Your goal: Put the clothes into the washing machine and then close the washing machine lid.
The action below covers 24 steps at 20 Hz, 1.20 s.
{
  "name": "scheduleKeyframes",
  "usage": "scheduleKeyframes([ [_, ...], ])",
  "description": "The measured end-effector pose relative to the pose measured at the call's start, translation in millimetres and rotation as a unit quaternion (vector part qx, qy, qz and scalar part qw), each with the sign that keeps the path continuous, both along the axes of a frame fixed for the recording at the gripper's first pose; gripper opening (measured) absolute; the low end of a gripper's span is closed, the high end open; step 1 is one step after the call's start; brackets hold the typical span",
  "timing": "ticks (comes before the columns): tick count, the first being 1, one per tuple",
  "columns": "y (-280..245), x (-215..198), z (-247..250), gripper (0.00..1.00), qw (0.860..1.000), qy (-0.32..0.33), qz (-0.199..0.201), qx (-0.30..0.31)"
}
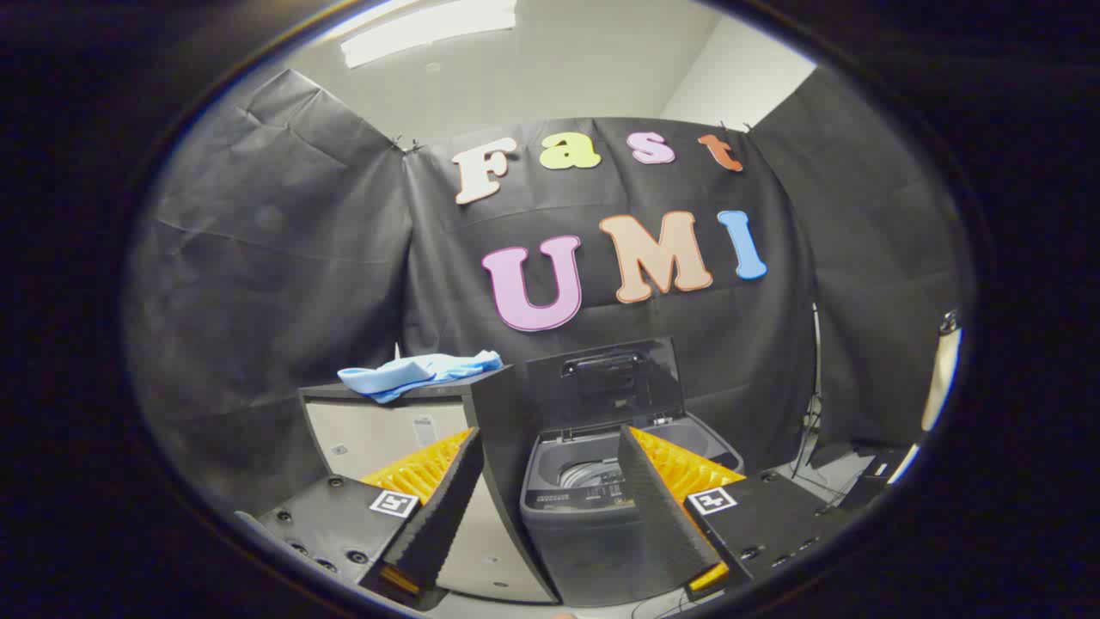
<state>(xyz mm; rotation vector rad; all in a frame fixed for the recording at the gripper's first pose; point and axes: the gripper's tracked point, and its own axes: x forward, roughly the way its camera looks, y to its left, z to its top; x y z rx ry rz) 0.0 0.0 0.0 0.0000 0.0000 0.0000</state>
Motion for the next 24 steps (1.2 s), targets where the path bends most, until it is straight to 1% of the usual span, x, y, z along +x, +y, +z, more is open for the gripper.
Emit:
scheduleKeyframes([
  [4,32,17,3,0.98,0.998,0.002,0.002,-0.061],
  [9,80,34,-19,0.99,0.994,0.021,0.036,-0.1],
  [11,96,42,-32,1.0,0.993,0.037,0.049,-0.104],
  [13,115,50,-47,1.0,0.992,0.057,0.064,-0.093],
  [17,130,70,-52,0.99,0.99,0.064,0.066,-0.111],
  [19,155,83,-51,0.98,0.99,0.077,0.1,-0.068],
  [20,163,92,-44,0.98,0.989,0.08,0.108,-0.054],
  [23,166,120,1,0.98,0.991,0.062,0.103,-0.066],
  [24,175,130,17,0.98,0.99,0.056,0.109,-0.062],
])
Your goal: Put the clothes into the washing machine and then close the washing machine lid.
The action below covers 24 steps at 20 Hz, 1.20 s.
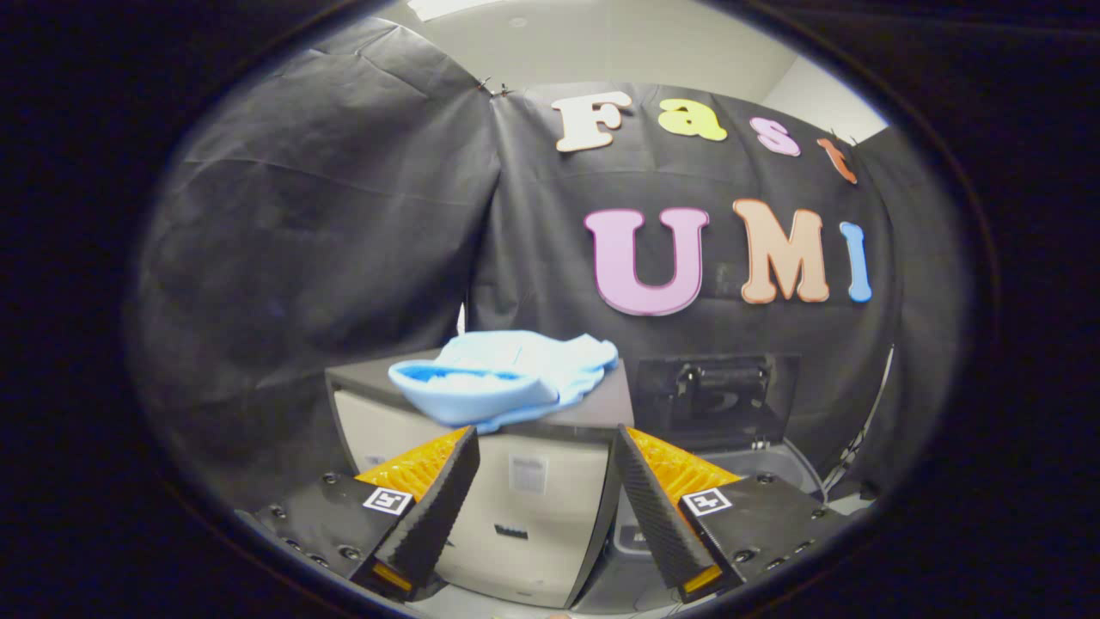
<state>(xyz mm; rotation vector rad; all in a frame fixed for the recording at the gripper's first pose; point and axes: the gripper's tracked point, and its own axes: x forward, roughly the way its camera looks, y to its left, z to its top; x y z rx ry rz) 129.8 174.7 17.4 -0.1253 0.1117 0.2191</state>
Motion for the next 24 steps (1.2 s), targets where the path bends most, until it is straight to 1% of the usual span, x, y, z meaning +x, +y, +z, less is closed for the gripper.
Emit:
scheduleKeyframes([
  [1,13,9,11,0.98,1.0,0.0,0.014,0.01],
  [3,33,28,28,0.98,0.999,0.009,0.029,0.03],
  [5,47,51,39,0.98,0.999,0.024,0.028,0.037],
  [8,74,85,41,0.97,0.998,0.04,0.039,0.031],
  [10,85,112,42,0.97,0.998,0.043,0.035,0.001],
  [11,92,122,35,0.97,0.998,0.054,0.031,-0.011],
  [12,105,133,27,0.98,0.997,0.069,0.036,-0.027],
  [13,118,141,15,0.98,0.994,0.092,0.048,-0.046],
  [15,141,155,-7,0.98,0.987,0.136,0.052,-0.063],
  [17,153,164,-32,0.98,0.977,0.178,0.057,-0.1],
  [19,163,163,-60,0.98,0.963,0.225,0.071,-0.128],
  [20,166,165,-68,0.99,0.958,0.241,0.076,-0.132],
  [21,165,170,-69,0.98,0.96,0.239,0.075,-0.129],
  [22,162,174,-69,0.99,0.961,0.236,0.068,-0.127],
  [23,157,171,-72,0.98,0.959,0.25,0.058,-0.123],
  [24,156,168,-77,0.99,0.958,0.261,0.052,-0.107],
])
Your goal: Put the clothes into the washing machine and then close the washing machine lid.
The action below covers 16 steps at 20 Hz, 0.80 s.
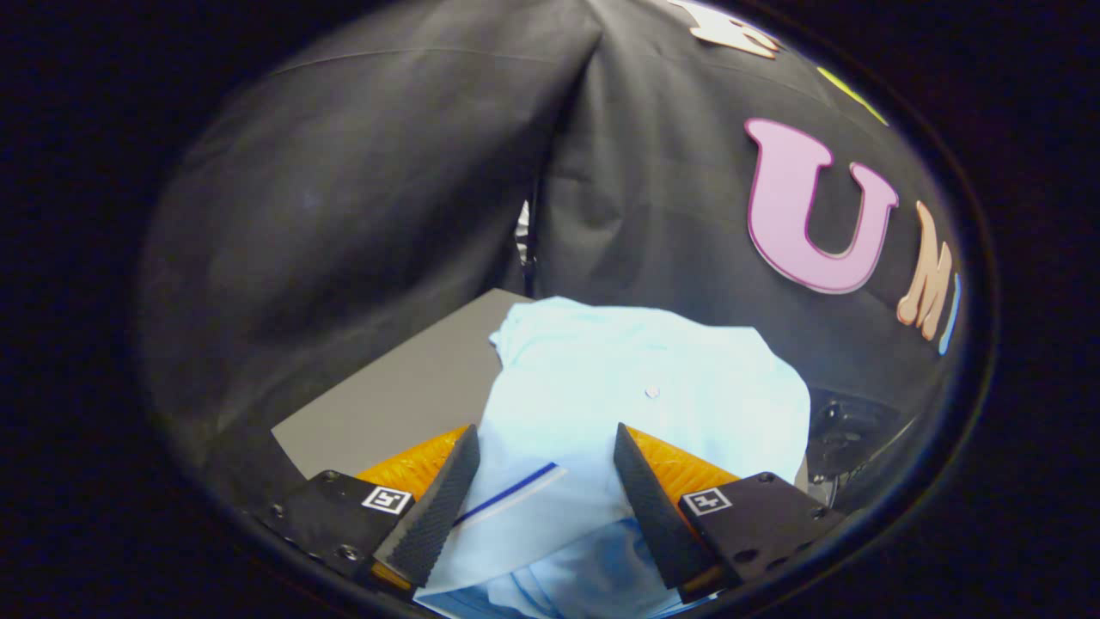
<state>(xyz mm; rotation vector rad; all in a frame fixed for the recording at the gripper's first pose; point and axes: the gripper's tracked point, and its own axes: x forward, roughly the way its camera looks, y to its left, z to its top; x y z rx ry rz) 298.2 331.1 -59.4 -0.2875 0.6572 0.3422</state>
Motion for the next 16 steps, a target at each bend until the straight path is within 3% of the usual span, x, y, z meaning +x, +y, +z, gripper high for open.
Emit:
scheduleKeyframes([
  [4,0,2,0,0.99,0.999,0.007,-0.016,0.05],
  [8,-3,2,2,0.97,0.999,-0.007,-0.017,0.047],
  [11,1,2,22,0.97,0.995,-0.015,-0.029,0.098],
  [14,-35,16,32,0.98,0.995,-0.035,-0.058,0.072],
  [16,-56,22,15,0.97,0.994,-0.015,-0.087,0.068],
])
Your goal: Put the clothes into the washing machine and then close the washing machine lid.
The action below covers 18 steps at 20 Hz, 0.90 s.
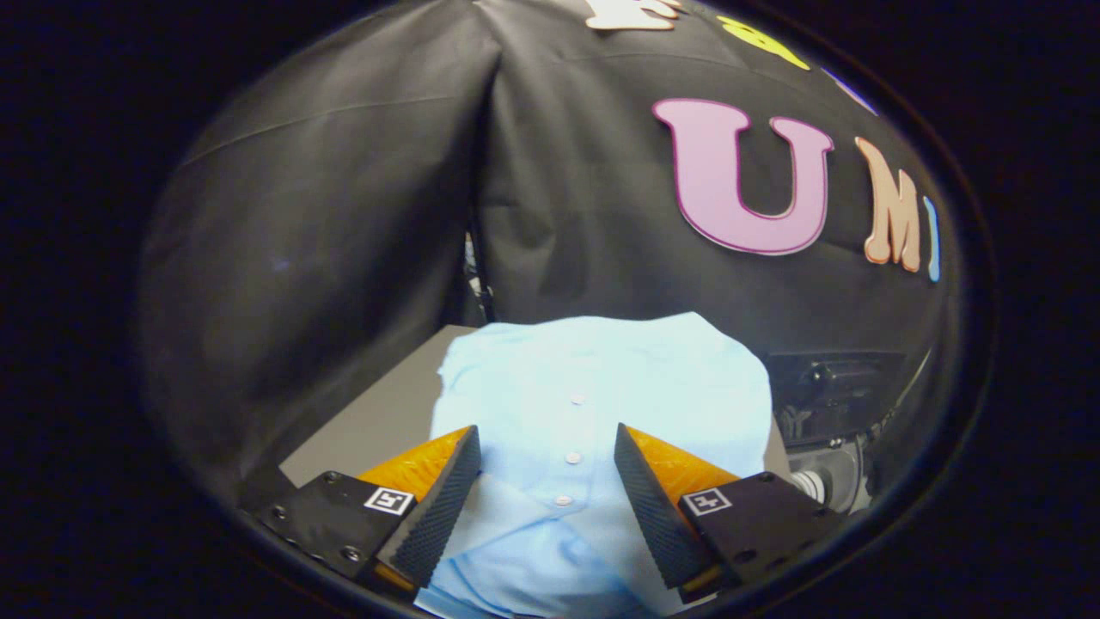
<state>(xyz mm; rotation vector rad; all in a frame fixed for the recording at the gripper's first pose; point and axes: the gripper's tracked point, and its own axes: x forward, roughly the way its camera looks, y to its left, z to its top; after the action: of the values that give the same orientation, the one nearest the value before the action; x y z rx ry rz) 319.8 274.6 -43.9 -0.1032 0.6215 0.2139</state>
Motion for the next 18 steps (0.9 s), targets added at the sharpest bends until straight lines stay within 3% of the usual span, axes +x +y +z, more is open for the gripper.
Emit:
scheduleKeyframes([
  [1,-1,-7,-17,0.97,0.999,0.042,-0.009,0.015],
  [2,4,-4,-6,0.98,1.0,0.016,-0.004,0.026],
  [4,9,4,-17,0.97,0.999,0.016,0.031,-0.008],
  [6,21,16,-20,0.69,0.997,-0.023,0.067,0.011],
  [8,21,4,-19,0.41,0.996,-0.014,0.09,0.021],
  [9,23,0,-17,0.41,0.996,-0.008,0.076,0.046],
  [10,20,-7,-16,0.08,0.996,0.001,0.068,0.054],
  [15,13,1,1,0.08,0.989,-0.061,0.129,-0.043],
  [18,8,-2,5,0.08,0.989,-0.062,0.131,-0.034],
])
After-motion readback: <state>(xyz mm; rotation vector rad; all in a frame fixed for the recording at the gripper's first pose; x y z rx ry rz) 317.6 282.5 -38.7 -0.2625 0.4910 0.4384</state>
